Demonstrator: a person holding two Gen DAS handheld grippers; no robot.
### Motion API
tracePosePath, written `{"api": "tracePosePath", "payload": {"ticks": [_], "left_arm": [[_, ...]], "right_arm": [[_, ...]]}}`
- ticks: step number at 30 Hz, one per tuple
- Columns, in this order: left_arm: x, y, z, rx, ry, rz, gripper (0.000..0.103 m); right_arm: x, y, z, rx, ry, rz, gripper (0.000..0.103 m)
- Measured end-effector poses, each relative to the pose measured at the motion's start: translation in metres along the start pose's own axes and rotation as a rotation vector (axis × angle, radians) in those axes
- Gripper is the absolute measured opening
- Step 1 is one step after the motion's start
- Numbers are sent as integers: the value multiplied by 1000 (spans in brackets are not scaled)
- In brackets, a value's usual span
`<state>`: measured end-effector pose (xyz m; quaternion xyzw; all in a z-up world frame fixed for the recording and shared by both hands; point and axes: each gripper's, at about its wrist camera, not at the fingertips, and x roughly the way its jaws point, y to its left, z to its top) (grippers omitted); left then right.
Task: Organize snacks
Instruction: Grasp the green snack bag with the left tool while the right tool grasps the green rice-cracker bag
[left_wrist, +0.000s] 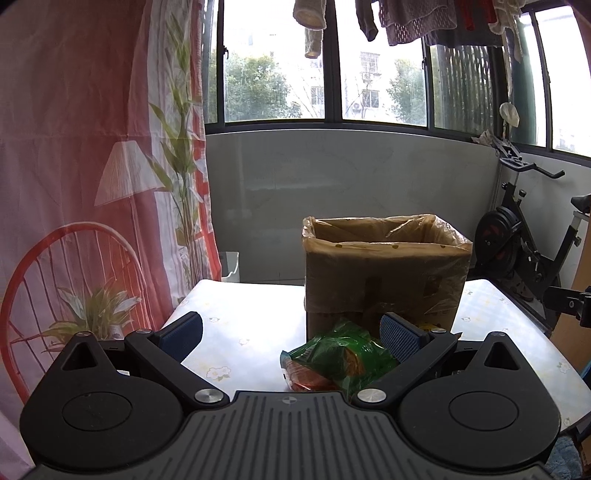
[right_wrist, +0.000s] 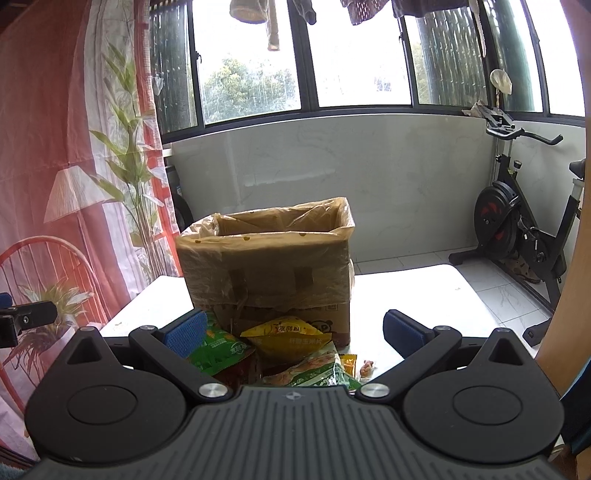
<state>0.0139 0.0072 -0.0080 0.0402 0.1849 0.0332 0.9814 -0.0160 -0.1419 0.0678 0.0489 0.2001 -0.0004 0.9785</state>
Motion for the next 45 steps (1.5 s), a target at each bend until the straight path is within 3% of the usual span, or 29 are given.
{"api": "tracePosePath", "payload": {"ticks": [5, 9, 12, 20, 29, 33, 38, 45], "left_arm": [[22, 0, -2, -9, -32, 46, 103], [47, -3, -9, -42, -54, 29, 103], [66, -4, -17, -63, -28, 19, 103], [95, -4, -41, -60, 85, 0, 102], [115, -8, -47, -96, 144, -75, 102], [132, -14, -47, -129, 184, -102, 102], [154, -21, -47, -190, 201, -124, 102], [188, -19, -59, -377, 300, -129, 97]], "right_arm": [[24, -19, -1, 37, -70, -51, 103], [57, -27, -14, 49, -84, -51, 103], [92, -28, -27, 3, -5, 26, 103], [159, -16, -82, -300, 232, 54, 101], [177, -26, -94, -243, 369, 118, 94], [176, -22, -99, -245, 353, 97, 95], [168, -23, -104, -201, 309, 54, 86], [161, -29, -107, -167, 275, 52, 84]]}}
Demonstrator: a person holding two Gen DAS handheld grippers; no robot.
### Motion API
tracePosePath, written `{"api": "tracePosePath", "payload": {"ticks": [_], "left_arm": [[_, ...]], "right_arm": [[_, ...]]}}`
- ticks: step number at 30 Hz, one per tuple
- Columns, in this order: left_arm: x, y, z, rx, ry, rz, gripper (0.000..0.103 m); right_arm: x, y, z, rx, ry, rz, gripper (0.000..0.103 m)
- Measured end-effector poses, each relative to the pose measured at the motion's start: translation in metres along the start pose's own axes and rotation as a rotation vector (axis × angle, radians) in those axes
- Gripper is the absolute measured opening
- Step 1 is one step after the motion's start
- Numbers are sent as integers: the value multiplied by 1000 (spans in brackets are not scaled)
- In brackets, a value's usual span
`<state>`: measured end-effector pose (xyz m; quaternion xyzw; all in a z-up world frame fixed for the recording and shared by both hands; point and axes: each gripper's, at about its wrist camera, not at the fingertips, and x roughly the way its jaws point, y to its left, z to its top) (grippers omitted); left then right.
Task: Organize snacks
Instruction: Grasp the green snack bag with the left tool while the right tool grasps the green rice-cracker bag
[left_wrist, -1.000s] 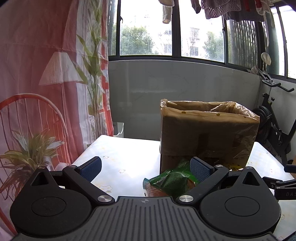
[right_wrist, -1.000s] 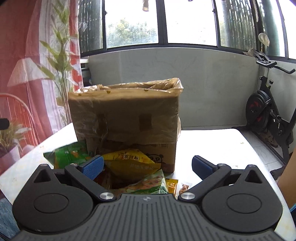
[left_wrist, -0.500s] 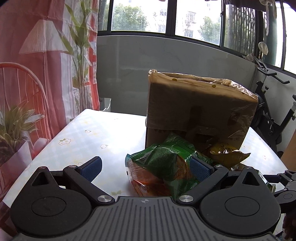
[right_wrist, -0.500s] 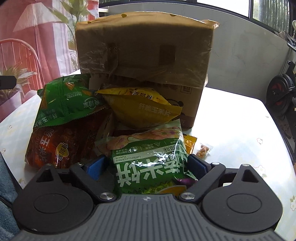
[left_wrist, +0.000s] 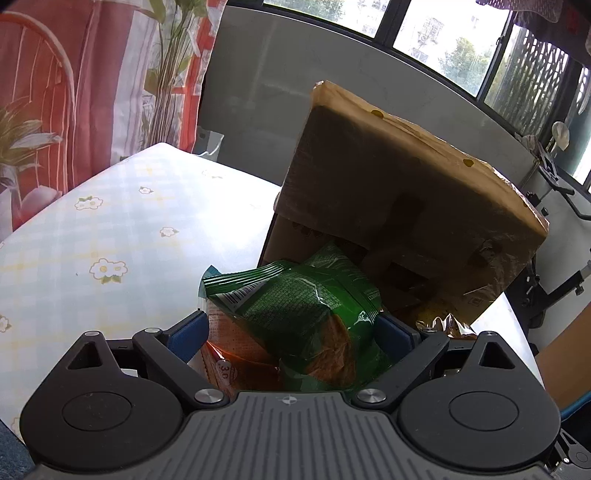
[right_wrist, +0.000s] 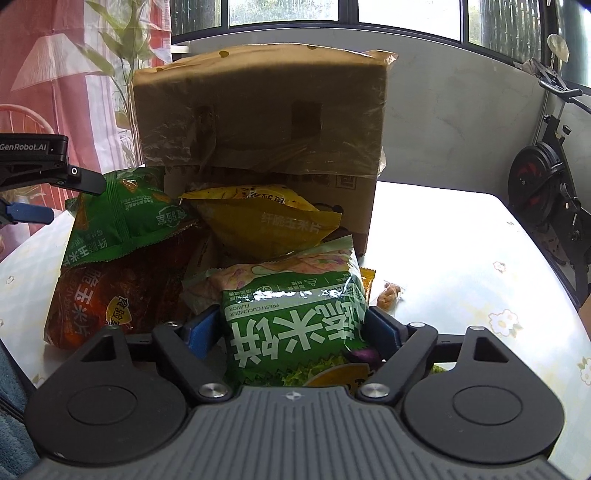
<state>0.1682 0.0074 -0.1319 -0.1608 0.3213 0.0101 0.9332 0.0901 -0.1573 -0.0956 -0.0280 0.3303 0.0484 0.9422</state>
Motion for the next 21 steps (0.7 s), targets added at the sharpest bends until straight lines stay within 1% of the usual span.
{"api": "tracePosePath", "payload": {"ticks": [5, 6, 9, 12, 19, 21], "left_arm": [[12, 2, -1, -58, 3, -18, 98], [14, 4, -1, -97, 2, -27, 98], [24, 12, -1, -170, 11, -47, 98], [33, 16, -2, -214, 17, -57, 98], [43, 22, 1, -242, 4, -98, 98], [43, 23, 1, -236, -6, -102, 98]], "right_arm": [[0, 1, -2, -7, -13, -1, 84], [0, 1, -3, -9, -15, 0, 84], [-1, 0, -3, -7, -19, 3, 84], [0, -2, -4, -3, -20, 9, 84], [1, -2, -4, -8, -20, 16, 84], [1, -2, -3, -9, -18, 17, 84]]}}
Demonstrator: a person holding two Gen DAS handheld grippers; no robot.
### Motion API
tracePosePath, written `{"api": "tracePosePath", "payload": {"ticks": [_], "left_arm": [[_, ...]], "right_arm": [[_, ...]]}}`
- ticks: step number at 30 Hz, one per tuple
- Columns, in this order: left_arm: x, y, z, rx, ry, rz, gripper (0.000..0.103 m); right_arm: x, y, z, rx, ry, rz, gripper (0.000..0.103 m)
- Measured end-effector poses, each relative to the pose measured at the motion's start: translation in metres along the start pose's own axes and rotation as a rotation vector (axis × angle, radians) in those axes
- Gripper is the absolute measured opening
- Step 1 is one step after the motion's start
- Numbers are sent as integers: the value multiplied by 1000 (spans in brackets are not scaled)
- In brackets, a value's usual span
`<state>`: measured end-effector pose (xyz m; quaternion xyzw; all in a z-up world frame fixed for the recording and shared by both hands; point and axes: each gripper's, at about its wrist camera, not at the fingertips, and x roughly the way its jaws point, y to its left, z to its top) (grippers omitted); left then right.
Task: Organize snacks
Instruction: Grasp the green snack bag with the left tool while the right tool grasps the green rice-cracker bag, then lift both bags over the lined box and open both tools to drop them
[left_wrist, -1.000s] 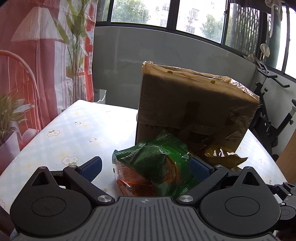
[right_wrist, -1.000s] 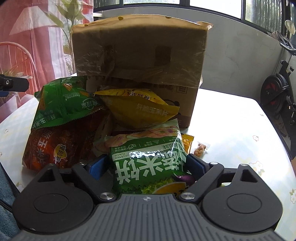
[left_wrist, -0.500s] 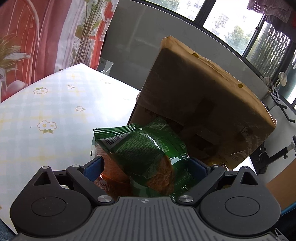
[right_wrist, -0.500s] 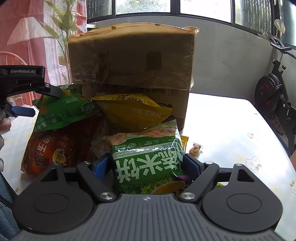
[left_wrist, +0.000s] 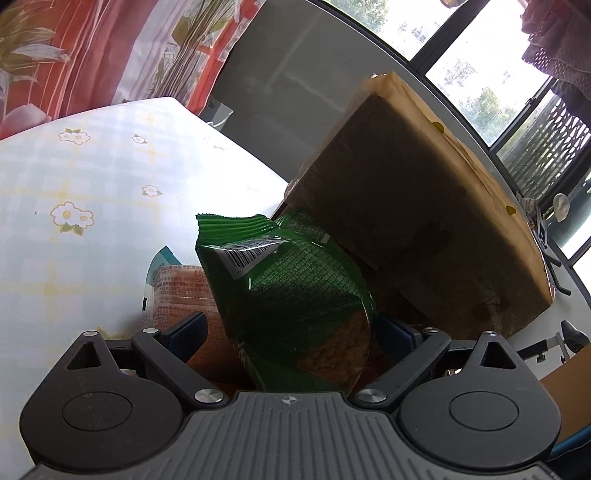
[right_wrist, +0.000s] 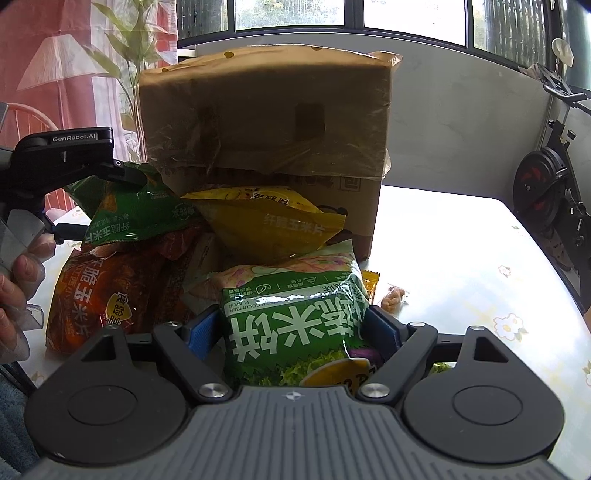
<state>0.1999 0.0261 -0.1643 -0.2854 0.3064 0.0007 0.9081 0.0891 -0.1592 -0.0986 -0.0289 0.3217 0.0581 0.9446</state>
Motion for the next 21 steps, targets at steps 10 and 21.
{"api": "tracePosePath", "payload": {"ticks": [10, 21], "left_arm": [[-15, -6, -2, 209, -49, -4, 70], [-64, -8, -12, 348, -125, 41, 70]], "right_arm": [[-1, -2, 0, 17, 1, 4, 83], [-8, -4, 1, 48, 4, -4, 76]]}}
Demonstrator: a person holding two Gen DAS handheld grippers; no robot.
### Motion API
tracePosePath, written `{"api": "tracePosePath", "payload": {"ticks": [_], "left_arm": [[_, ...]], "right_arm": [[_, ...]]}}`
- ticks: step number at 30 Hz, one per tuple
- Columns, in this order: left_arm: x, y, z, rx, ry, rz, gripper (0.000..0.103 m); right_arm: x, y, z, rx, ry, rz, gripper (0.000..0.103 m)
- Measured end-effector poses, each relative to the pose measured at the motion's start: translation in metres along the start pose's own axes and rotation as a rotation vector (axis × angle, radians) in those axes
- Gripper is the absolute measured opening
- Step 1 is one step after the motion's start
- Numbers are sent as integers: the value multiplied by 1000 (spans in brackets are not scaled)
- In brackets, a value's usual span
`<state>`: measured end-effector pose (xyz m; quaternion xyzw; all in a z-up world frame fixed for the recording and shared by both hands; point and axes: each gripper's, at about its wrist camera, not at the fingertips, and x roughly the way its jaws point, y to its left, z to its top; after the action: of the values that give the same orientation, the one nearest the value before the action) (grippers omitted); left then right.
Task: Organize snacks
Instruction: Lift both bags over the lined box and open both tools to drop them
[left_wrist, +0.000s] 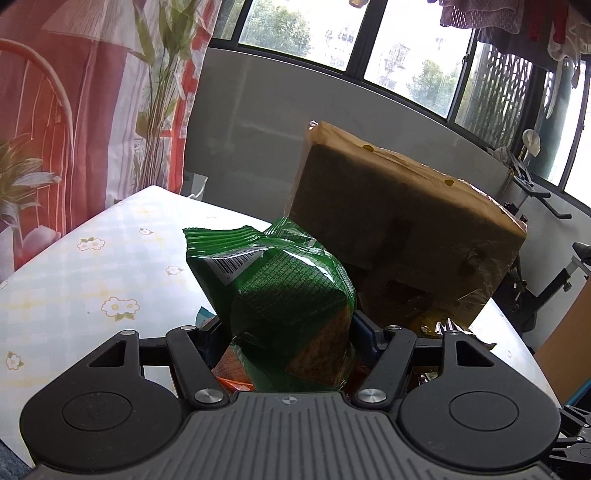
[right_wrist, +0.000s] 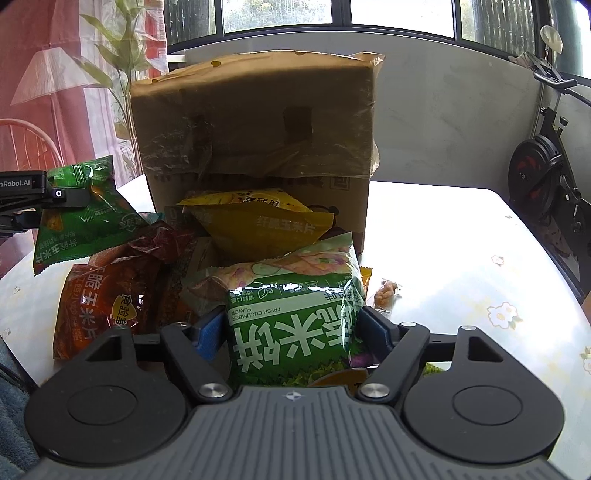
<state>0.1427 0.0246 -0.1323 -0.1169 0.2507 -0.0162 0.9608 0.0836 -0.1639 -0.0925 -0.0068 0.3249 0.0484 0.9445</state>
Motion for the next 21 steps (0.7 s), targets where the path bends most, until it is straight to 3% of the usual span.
{"api": "tracePosePath", "payload": {"ticks": [8, 21], "left_arm": [[-9, -1, -4, 21, 14, -15, 70], [-36, 9, -6, 12, -26, -21, 70]], "right_arm": [[-11, 0, -1, 23, 5, -1, 71], [-40, -16, -6, 132, -2, -38, 69]]}}
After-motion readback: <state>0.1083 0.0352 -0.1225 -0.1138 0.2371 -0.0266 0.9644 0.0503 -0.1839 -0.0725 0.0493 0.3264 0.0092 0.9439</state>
